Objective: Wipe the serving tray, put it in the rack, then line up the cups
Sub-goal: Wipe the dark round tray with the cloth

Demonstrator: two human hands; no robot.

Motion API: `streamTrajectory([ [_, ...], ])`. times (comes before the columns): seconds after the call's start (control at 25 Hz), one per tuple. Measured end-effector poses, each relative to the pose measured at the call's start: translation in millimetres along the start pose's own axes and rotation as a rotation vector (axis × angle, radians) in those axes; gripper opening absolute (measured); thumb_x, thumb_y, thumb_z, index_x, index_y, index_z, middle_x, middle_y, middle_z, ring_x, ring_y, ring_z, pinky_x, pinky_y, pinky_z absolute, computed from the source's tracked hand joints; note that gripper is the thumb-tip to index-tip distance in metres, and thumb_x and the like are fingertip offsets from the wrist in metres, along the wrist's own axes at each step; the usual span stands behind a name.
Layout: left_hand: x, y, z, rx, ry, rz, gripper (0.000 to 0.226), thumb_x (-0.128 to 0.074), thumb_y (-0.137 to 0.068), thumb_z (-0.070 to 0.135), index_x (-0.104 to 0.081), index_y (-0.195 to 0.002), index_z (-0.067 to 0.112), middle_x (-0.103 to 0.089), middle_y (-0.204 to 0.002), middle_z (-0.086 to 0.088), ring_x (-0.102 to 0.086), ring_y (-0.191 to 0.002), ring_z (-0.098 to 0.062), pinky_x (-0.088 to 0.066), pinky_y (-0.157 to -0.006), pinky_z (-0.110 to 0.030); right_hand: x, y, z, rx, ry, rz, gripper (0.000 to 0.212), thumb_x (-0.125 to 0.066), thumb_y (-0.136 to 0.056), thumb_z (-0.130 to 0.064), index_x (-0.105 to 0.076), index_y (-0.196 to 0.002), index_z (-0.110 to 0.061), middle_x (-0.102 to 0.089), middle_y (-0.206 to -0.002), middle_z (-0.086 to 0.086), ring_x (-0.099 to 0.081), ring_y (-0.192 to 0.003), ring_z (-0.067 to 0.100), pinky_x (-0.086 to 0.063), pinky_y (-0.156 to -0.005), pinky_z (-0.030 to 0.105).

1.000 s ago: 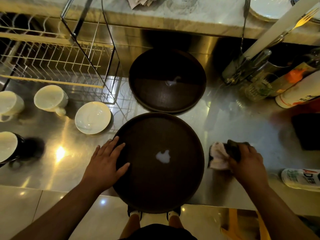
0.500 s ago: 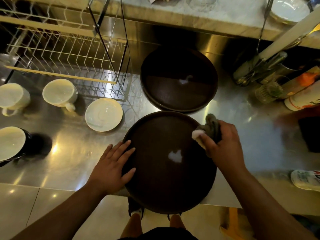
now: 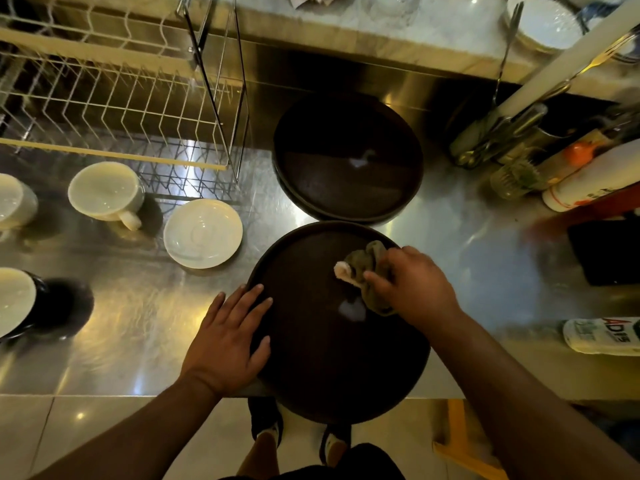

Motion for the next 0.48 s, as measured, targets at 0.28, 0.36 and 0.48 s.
streamTrajectory([
  [0.28, -2, 0, 1, -0.005, -0.028, 0.030, 0.066, -0.045, -0.092, 0.053, -0.043, -0.152, 0.027, -0.032, -0.165, -0.002, -0.022, -0.155, -0.021, -0.009, -0.127, -0.046, -22, 9, 21, -0.029, 0.027, 0.045, 0.029, -0.057, -0.096, -0.041, -0.070, -0.117, -0.026, -0.061, -0.109, 0.002, -0.053, -0.101, 0.021, -0.047, -0.078, 0.033],
  [0.36, -4, 0, 1, -0.003, -0.042, 0.038, 0.067, -0.045, -0.091, 0.054, -0.042, -0.152, 0.027, -0.032, -0.165, -0.002, -0.023, -0.155, -0.022, -0.011, -0.127, -0.048, -9, 4, 22, 0.016, -0.007, 0.097, 0.029, -0.053, -0.100, -0.038, -0.076, -0.112, -0.023, -0.064, -0.101, 0.004, -0.052, -0.097, 0.022, -0.046, -0.080, 0.035],
  [0.48, -5, 0, 1, -0.001, -0.060, 0.045, 0.067, -0.045, -0.091, 0.055, -0.042, -0.152, 0.027, -0.032, -0.165, -0.003, -0.025, -0.154, -0.023, -0.011, -0.127, -0.048, 39, 6, 21, 0.070, -0.093, 0.318, 0.029, -0.050, -0.103, -0.035, -0.074, -0.102, -0.018, -0.054, -0.090, -0.003, -0.044, -0.088, 0.015, -0.037, -0.078, 0.032],
])
Point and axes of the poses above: each hand's wrist, its own y-axis away from the middle knuckle, its own x-axis out of the back of the hand, z = x × y, the point moved 7 cm from there along -y, towards the middle knuckle
